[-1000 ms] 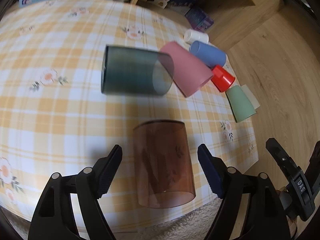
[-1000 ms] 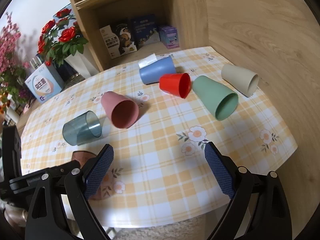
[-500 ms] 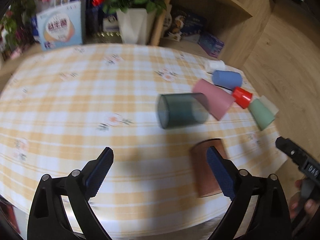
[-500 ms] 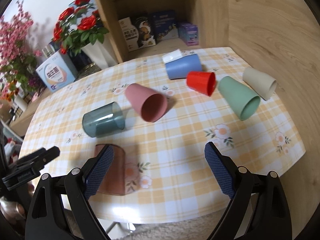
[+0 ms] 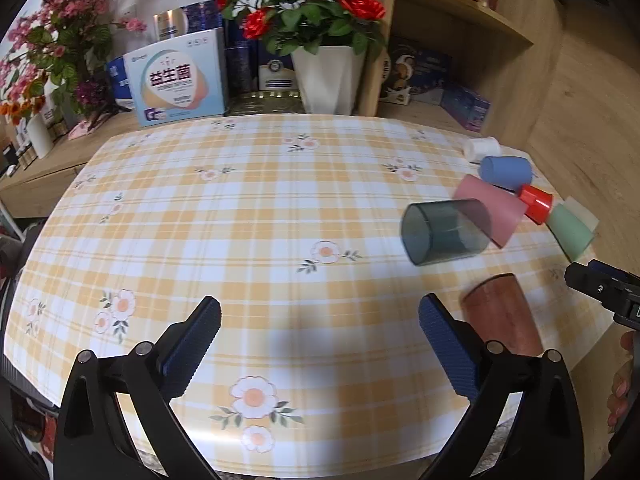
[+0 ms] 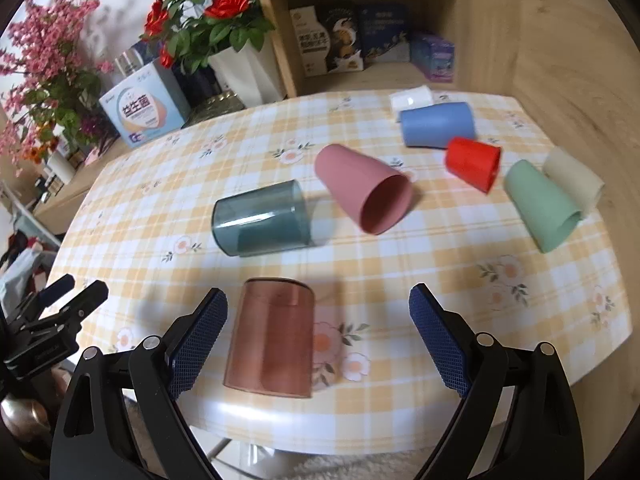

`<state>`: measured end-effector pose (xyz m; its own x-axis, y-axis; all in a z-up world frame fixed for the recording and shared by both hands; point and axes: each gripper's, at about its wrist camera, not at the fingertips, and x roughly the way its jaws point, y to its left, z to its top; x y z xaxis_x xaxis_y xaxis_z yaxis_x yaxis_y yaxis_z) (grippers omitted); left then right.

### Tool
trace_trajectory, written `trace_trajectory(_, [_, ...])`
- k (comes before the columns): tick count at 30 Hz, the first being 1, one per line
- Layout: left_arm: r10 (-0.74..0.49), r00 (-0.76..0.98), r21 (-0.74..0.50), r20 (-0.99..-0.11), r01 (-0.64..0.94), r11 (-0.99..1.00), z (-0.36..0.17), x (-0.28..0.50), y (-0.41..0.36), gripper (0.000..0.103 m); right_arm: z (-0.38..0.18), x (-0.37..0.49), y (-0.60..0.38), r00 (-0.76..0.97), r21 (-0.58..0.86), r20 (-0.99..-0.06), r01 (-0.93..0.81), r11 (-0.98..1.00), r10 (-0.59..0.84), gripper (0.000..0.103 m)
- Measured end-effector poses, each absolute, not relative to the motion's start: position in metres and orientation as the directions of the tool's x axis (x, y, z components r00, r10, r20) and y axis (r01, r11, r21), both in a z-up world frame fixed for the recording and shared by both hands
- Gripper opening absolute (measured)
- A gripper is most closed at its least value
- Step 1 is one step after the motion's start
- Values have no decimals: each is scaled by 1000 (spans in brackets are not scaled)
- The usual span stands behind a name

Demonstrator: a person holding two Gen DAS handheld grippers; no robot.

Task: Flip cup upside down

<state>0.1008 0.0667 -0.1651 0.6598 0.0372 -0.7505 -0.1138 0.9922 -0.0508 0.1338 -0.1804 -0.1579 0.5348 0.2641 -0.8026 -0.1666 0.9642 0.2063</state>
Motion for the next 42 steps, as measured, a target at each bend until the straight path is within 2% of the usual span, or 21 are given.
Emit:
trace_trajectory(8, [74,665,-105,-743,-225,969,-168,96,99,97,-177,161,-172,431,268,-848,-153,951,308,89])
trace_trajectory(15, [82,658,-147,-748,-285,947,-172,95,119,97,-196,173,-150,330,265,-889,-194,945,317,89])
trace_trajectory(32, [73,650,-159,-757,-291,943,-177,95,119,97,-226,184,-121,230,247,-927,-219,944,296,89])
trace_trajectory(34, [71,647,-158,-759,-289,944,-178,96,118,97,-228,184,-121,225,249,-928,-218,944,297,78])
trace_trajectory(38, [65,644,-161,-762,-286,945,-179,96,116,97,-234,185,-122,208,258,-931,-203,945,299,76])
trace_trajectory(42, [61,644,-164,-762,-283,945,-179,96,115,97,-237,184,-123,206,258,-932,-196,946,297,66])
